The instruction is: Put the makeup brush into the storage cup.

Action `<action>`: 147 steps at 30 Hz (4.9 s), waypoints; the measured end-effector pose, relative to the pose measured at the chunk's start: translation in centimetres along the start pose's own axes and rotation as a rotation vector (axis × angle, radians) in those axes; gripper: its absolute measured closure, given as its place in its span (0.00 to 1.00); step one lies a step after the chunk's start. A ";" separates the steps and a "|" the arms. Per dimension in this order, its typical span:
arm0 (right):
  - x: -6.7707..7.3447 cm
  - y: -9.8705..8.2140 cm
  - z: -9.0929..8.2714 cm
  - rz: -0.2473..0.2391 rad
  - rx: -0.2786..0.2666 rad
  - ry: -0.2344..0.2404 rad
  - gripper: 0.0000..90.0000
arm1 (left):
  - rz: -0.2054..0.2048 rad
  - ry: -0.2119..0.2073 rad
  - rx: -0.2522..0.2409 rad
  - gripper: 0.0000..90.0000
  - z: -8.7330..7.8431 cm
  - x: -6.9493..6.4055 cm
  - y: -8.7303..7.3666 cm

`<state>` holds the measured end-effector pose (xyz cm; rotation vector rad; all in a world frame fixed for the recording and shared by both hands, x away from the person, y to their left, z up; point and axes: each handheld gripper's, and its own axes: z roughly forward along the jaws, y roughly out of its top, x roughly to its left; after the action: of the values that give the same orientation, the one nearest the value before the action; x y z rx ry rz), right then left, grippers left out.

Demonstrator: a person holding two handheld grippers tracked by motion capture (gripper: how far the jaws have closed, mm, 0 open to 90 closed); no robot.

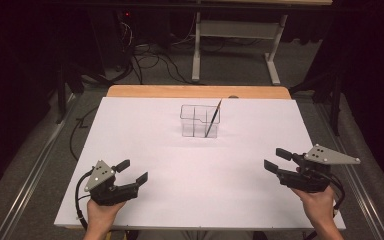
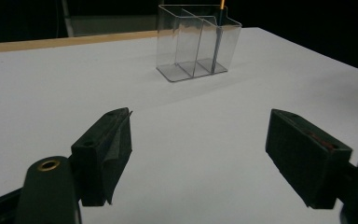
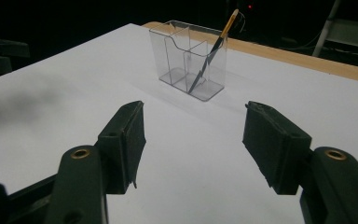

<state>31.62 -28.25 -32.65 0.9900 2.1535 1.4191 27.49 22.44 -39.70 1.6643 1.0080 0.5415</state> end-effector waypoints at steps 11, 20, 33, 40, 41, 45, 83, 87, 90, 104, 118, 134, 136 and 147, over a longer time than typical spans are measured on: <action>0.0 -0.9 -0.3 0.018 0.000 -0.002 0.45 | 0.001 0.000 -0.001 0.25 0.0 0.0 0.0; -0.1 -1.9 -0.5 0.043 -0.006 0.002 0.45 | 0.001 0.000 0.000 0.25 0.0 0.0 0.0; -0.5 -3.3 -0.2 0.083 0.001 -0.004 0.45 | 0.002 0.000 0.001 0.25 0.0 0.0 0.0; -0.7 -3.9 0.0 0.092 0.008 -0.014 0.45 | 0.002 0.000 0.000 0.25 0.0 0.0 0.0; -0.8 -4.0 0.1 0.087 0.011 -0.017 0.45 | 0.002 0.000 0.001 0.25 0.0 0.0 0.0; -0.8 -4.2 0.2 0.090 0.017 -0.022 0.45 | 0.002 0.000 0.002 0.25 0.0 0.0 0.0; -1.7 -6.0 1.6 0.090 0.032 -0.110 0.45 | -0.002 -0.005 0.001 0.25 0.1 -0.1 0.0; -1.6 -6.3 1.7 0.061 0.039 -0.137 0.44 | 0.001 -0.007 0.003 0.25 0.1 -0.2 0.0; -1.6 -6.5 1.7 0.056 0.036 -0.140 0.44 | 0.002 -0.006 0.003 0.25 0.1 -0.2 0.0; -1.6 -7.2 2.1 0.058 0.030 -0.168 0.43 | -0.003 0.005 0.004 0.25 0.1 0.0 0.0; -2.0 -7.7 2.1 0.091 0.044 -0.167 0.43 | 0.001 0.002 0.009 0.25 0.1 0.1 0.0; -2.3 -8.2 2.2 0.085 0.071 -0.201 0.42 | 0.001 0.000 0.008 0.25 0.1 0.1 0.0; -2.3 -8.2 2.2 0.082 0.072 -0.200 0.42 | 0.002 -0.001 0.009 0.25 0.1 0.1 0.0; -2.3 -8.2 2.1 0.080 0.066 -0.206 0.42 | 0.002 0.000 0.007 0.26 0.1 0.0 0.0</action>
<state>31.64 -30.55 -41.09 1.2025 2.0422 1.2276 27.60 22.40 -39.72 1.6716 1.0093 0.5397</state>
